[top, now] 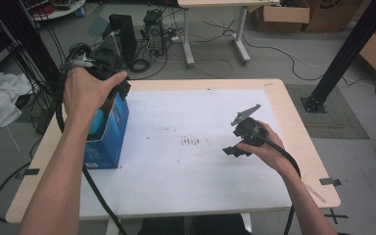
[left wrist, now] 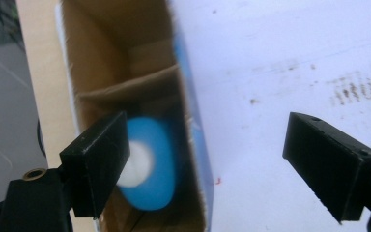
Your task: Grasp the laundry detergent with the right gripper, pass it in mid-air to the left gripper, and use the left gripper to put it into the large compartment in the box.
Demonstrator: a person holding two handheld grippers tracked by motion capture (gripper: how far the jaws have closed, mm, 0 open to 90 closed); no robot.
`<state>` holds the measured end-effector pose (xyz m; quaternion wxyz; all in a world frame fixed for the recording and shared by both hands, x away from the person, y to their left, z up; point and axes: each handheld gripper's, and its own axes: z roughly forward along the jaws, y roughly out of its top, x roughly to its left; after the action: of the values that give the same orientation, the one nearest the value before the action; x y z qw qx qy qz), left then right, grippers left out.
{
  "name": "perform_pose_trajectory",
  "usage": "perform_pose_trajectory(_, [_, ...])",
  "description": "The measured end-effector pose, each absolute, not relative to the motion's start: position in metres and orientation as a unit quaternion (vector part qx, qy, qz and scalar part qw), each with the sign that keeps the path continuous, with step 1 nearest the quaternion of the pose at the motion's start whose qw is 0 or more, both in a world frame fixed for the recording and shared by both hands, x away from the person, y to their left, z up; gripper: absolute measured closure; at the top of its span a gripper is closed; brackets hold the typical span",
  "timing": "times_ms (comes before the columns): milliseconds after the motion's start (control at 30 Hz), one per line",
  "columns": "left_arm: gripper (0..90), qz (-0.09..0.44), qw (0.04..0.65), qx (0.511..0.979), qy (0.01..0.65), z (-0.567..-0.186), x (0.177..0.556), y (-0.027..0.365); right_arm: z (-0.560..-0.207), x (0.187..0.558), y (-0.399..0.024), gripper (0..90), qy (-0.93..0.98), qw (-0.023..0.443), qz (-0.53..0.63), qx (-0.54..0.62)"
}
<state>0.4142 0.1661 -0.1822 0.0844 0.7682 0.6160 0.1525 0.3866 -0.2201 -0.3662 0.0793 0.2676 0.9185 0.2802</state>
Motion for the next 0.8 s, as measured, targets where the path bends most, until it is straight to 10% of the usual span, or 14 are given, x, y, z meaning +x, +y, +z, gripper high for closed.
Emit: perform_pose_trajectory(800, [17.4,0.104,0.104,0.884,0.443,-0.213,0.411,0.066,-0.355,0.384,-0.234,15.9,0.915,0.084,0.277,0.281])
